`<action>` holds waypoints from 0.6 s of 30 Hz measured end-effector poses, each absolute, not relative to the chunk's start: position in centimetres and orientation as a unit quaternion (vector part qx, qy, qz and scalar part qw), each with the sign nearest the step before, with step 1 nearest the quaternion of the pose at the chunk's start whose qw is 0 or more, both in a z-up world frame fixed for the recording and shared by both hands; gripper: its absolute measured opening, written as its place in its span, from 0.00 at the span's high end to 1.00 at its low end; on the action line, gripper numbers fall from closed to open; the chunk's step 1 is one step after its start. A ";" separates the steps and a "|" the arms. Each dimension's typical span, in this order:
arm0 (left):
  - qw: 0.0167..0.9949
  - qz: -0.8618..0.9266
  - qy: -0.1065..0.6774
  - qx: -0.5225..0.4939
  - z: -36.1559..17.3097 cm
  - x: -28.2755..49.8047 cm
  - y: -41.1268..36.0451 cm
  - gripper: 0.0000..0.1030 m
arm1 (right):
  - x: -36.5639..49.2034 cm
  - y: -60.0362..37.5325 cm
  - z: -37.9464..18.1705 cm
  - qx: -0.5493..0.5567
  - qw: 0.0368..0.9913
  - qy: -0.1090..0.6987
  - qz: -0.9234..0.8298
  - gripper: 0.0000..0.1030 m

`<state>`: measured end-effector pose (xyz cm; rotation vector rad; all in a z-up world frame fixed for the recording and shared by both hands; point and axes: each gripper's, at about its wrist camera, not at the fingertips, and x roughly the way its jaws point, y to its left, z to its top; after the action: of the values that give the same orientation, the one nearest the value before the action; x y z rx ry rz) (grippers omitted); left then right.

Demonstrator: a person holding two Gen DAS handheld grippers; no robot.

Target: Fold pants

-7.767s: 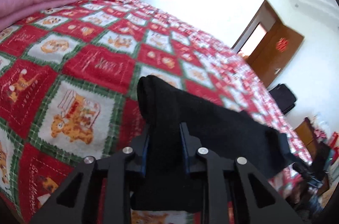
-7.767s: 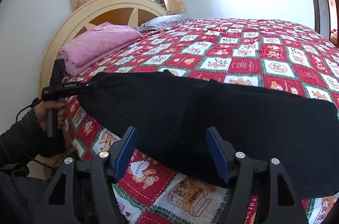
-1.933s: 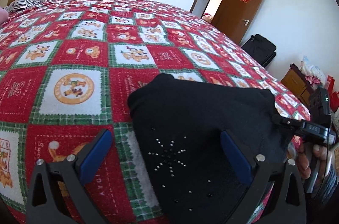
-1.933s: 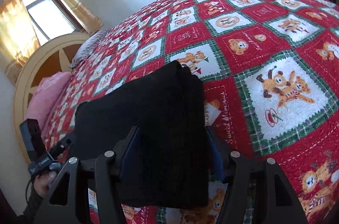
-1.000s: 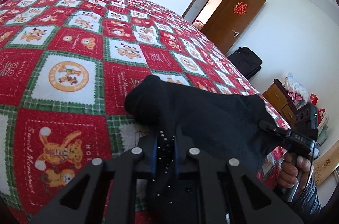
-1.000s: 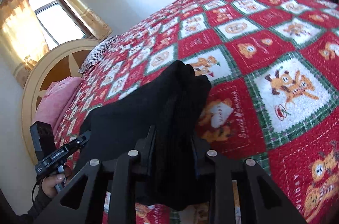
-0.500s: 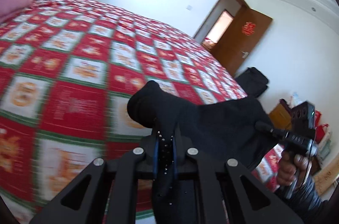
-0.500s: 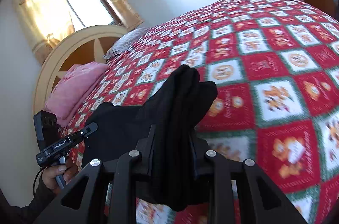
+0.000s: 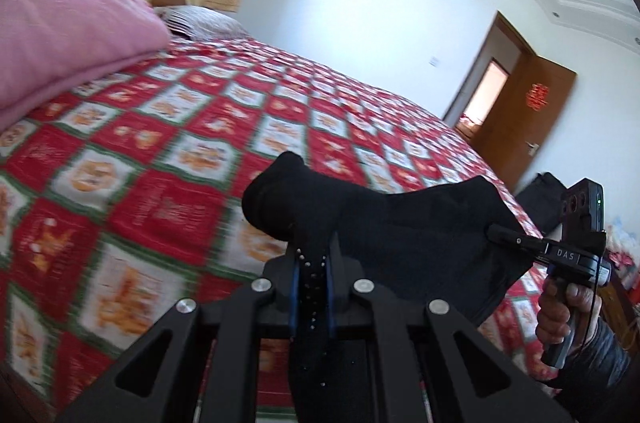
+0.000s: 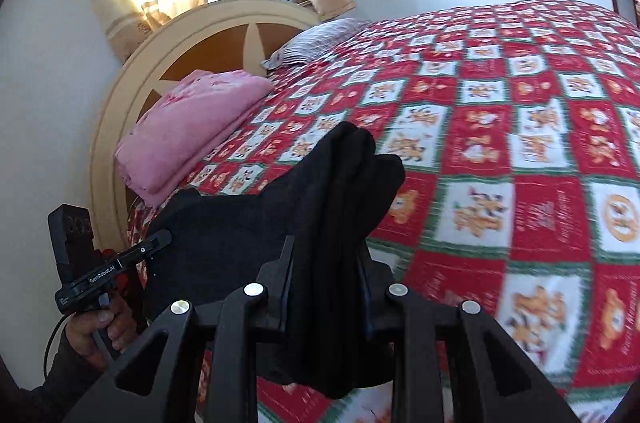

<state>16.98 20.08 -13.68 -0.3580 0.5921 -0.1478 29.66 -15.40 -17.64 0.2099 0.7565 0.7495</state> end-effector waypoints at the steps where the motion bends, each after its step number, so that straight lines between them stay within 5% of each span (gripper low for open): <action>1: 0.938 -0.062 0.296 -0.171 -14.2 17.2 20.5 0.90 | 30.0 -14.6 -18.0 0.099 0.854 0.364 0.358 0.74; 12: 0.936 -0.018 0.334 -0.114 -18.3 17.4 20.1 0.70 | 32.9 -14.4 -24.2 0.145 0.824 0.431 0.337 0.63; 16: 0.936 0.002 0.338 -0.096 -18.9 16.8 20.5 0.47 | 32.5 -14.8 -24.4 0.127 0.837 0.425 0.319 0.58; 18: 0.934 0.005 0.339 -0.110 -19.1 16.3 21.1 0.43 | 32.4 -15.0 -24.5 0.129 0.841 0.424 0.311 0.54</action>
<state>16.34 21.08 -19.15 -0.2248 0.6930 0.0109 32.40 -14.99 -24.54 0.2732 0.8951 0.6567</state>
